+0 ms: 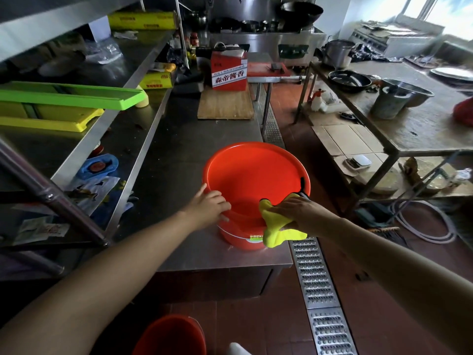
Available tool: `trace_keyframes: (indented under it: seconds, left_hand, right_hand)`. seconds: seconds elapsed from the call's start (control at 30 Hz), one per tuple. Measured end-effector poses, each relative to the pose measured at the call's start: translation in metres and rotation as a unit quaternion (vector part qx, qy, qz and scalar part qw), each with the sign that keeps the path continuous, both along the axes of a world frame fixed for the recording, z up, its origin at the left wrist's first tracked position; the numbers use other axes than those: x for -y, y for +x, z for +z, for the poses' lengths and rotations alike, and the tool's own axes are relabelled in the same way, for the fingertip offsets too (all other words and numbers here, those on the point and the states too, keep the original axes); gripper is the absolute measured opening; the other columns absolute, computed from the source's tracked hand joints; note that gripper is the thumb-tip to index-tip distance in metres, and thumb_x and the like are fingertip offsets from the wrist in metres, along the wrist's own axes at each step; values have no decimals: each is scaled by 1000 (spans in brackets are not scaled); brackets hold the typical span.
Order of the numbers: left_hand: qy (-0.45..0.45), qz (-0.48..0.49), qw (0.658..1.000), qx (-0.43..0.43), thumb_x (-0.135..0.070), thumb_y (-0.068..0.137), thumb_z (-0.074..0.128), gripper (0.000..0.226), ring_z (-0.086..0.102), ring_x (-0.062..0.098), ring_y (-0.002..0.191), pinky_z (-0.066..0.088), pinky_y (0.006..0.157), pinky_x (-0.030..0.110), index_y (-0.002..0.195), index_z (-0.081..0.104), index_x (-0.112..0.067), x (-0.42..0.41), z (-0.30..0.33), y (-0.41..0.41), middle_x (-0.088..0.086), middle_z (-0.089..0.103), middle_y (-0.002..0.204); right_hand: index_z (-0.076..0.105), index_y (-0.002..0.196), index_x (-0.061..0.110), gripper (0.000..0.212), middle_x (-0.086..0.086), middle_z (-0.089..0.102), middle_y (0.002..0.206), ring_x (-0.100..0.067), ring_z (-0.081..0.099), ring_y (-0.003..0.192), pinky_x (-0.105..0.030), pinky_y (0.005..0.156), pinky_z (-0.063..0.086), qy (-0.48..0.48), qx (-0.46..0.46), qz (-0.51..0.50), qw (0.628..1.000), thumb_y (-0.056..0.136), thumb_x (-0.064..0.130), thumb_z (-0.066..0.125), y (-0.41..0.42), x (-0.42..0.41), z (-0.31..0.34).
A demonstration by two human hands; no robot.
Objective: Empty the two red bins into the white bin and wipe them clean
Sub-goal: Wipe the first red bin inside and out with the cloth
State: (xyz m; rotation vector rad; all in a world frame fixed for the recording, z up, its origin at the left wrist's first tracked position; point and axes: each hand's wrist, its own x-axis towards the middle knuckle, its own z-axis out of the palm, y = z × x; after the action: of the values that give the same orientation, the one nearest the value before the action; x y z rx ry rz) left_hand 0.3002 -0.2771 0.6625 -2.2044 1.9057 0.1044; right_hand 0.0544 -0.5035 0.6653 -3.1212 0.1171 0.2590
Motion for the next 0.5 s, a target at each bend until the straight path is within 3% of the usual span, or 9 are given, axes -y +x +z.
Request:
trace_keyframes:
  seconds: [0.13,0.2,0.3,0.4,0.5]
  left_hand:
    - [28,-35,998,42,-66,95,33,58,45,21,131,8,118,60,132,50,-26,8,1,-14,-4,58,129]
    - [22,-78,996,44,-67,95,31,59,57,22,117,23,115,50,130,52,-23,5,-3,-29,-2,63,119]
    - [8,-139,989,52,-68,96,24,61,63,26,100,45,88,39,127,50,-21,-8,-19,-50,4,66,110]
    - [18,-165,986,29,-69,95,25,62,65,31,88,50,74,40,116,53,-18,-27,-37,-72,10,68,97]
    - [27,-181,982,37,-68,95,30,61,65,30,71,50,65,36,99,57,-13,-40,-48,-94,8,66,77]
  right_hand:
    - [38,151,39,68,12,58,137,-15,45,131,-39,113,25,10,-31,-5,999,91,67,49,2,-2,1]
    - [37,151,41,67,15,56,138,-14,43,132,-41,114,23,2,-49,1,999,90,68,48,0,-9,2]
    - [37,150,43,66,13,58,135,-17,43,131,-43,114,22,11,-92,13,996,90,66,52,-5,-25,2]
    - [34,150,46,66,8,61,133,-21,47,129,-46,111,27,19,-152,41,987,90,64,55,-11,-43,0]
    - [29,154,43,69,-2,55,144,-27,46,134,-40,112,34,54,-252,43,965,93,61,55,-15,-61,-10]
